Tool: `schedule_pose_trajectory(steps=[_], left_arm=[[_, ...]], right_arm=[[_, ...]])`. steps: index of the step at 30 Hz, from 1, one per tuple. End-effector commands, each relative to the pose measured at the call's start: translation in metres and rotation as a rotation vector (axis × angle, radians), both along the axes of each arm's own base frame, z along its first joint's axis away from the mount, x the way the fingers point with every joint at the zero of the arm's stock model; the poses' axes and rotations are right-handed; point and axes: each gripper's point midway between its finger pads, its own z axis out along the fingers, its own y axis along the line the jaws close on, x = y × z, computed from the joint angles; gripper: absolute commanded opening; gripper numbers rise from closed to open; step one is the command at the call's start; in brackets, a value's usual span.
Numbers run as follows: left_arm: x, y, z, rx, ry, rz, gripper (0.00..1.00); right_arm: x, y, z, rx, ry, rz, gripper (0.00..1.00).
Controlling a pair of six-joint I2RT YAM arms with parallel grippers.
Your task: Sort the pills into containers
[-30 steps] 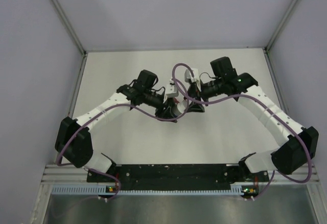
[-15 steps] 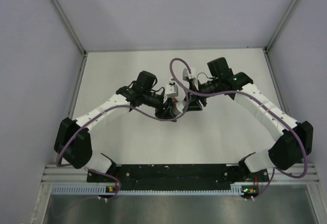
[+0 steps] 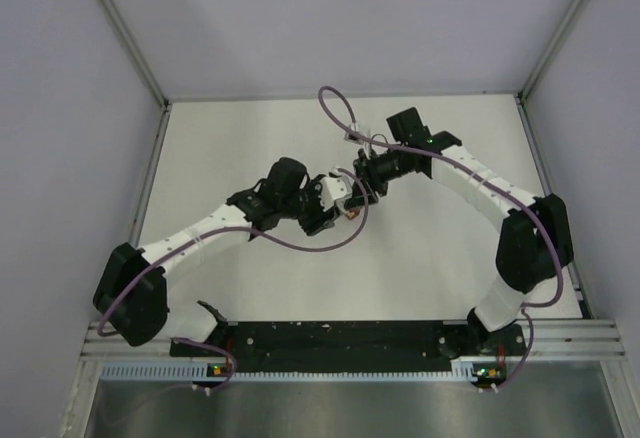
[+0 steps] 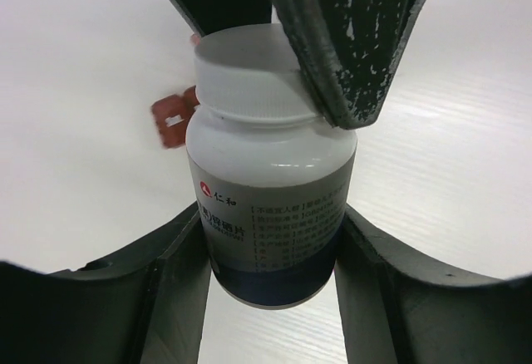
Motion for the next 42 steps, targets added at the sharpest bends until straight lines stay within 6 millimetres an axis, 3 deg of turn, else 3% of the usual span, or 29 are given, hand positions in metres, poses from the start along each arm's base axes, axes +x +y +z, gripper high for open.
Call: schedule_pose_trajectory(steps=[1,5,10,15,17,23,32,42], left_arm=[[0.055,-0.007,0.057,-0.058,-0.352,0.178,0.0],[0.069,-0.002,0.059,-0.004,-0.48,0.278,0.0],[0.074,0.003,0.058,0.069,-0.584,0.337,0.0],[0.077,0.004,0.06,0.067,-0.581,0.378,0.0],[0.075,0.004,0.059,0.062,-0.574,0.371,0.0],[0.062,-0.003,0.058,0.016,-0.528,0.309,0.0],[0.036,-0.021,0.072,-0.158,-0.298,0.139,0.0],[-0.015,-0.033,0.079,-0.308,0.079,-0.166,0.0]], right_arm=[[0.011,0.017,0.007,0.071,0.196,-0.04,0.26],[0.02,0.019,0.0,0.103,0.301,-0.047,0.26],[0.016,0.022,0.001,0.136,0.427,-0.043,0.33],[0.015,0.017,0.017,0.164,0.375,-0.038,0.5],[0.018,0.011,0.025,0.177,0.333,-0.048,0.61],[0.024,-0.016,0.043,0.201,0.178,-0.088,0.72],[0.011,-0.045,0.065,0.119,-0.155,-0.075,0.79],[-0.012,-0.047,0.09,0.12,-0.417,0.042,0.81]])
